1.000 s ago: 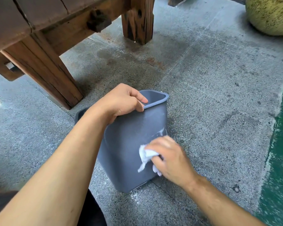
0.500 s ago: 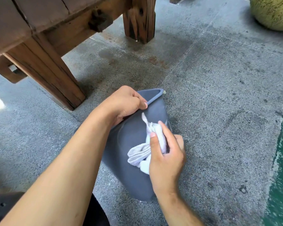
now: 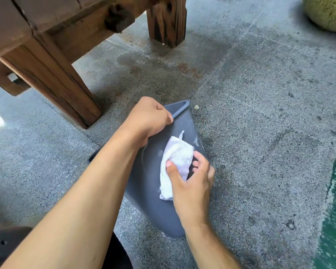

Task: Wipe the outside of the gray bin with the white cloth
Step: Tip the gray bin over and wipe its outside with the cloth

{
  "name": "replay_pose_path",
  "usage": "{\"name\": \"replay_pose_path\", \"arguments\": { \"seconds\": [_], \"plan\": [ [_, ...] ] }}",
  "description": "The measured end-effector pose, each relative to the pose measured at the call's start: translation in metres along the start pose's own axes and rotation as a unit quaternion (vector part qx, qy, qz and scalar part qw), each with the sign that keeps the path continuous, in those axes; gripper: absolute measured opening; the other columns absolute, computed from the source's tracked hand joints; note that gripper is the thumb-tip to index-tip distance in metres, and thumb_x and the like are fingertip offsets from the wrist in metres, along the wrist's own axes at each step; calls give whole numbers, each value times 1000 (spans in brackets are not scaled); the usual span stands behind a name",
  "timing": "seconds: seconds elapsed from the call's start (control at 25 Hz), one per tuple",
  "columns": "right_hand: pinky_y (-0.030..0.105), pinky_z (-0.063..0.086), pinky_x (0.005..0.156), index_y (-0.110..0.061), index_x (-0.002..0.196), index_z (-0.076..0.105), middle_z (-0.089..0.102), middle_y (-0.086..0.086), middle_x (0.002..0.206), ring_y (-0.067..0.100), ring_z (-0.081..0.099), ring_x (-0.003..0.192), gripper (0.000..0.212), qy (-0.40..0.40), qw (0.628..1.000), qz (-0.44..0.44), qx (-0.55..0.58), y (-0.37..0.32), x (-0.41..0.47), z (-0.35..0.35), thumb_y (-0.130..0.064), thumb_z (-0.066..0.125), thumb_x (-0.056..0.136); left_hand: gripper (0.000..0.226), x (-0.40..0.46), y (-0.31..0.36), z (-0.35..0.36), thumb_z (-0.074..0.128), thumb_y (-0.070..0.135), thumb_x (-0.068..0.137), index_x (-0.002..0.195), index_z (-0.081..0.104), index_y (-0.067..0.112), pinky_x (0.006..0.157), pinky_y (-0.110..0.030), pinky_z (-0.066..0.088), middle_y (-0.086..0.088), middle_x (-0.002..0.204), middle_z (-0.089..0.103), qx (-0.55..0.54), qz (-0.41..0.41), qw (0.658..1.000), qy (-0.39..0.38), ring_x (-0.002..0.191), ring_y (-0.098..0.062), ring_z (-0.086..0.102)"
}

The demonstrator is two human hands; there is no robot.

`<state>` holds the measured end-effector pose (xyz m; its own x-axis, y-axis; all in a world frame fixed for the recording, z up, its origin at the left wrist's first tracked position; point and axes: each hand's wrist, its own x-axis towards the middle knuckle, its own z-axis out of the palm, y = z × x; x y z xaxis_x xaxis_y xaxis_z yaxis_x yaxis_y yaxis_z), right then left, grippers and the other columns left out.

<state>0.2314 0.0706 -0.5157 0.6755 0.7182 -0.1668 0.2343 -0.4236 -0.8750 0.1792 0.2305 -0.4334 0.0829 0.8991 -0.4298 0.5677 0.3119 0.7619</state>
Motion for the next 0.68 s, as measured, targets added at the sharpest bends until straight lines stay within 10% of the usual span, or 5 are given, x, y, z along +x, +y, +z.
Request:
{"name": "replay_pose_path", "arguments": {
  "seconds": [0.08, 0.2, 0.48, 0.68],
  "plan": [
    [39, 48, 100, -18, 142, 44, 65, -5, 113, 20, 62, 111, 94, -47, 997, 59, 12, 4, 4, 0, -69, 71, 69, 11, 0, 1, -1, 76, 13, 79, 69, 74, 16, 78, -41, 61, -13, 83, 76, 1, -1, 1000, 21, 76, -29, 70],
    [43, 58, 84, -28, 111, 59, 76, -6, 100, 13, 72, 92, 55, -58, 987, 115, 101, -2, 7, 1, -53, 80, 68, 13, -2, 0, -2, 76, 11, 80, 69, 74, 17, 70, -33, 55, -11, 80, 73, -17, -9, 1000, 24, 72, -27, 66],
    [42, 52, 76, -34, 100, 43, 71, -5, 96, 21, 65, 89, 44, -68, 995, -25, 72, -63, -30, 8, -59, 70, 76, 26, -4, 2, -2, 72, 11, 59, 83, 79, 2, 73, -61, 63, -26, 81, 76, -48, -20, 998, 34, 76, -38, 77],
    [43, 49, 71, -24, 111, 46, 70, 10, 101, 33, 64, 93, 42, -21, 998, -56, -16, -53, -1, 18, -56, 63, 90, 9, -5, 0, -1, 75, 6, 75, 69, 75, 11, 61, -29, 53, -4, 47, 65, -37, -17, 999, -13, 47, -20, 59]
  ]
}}
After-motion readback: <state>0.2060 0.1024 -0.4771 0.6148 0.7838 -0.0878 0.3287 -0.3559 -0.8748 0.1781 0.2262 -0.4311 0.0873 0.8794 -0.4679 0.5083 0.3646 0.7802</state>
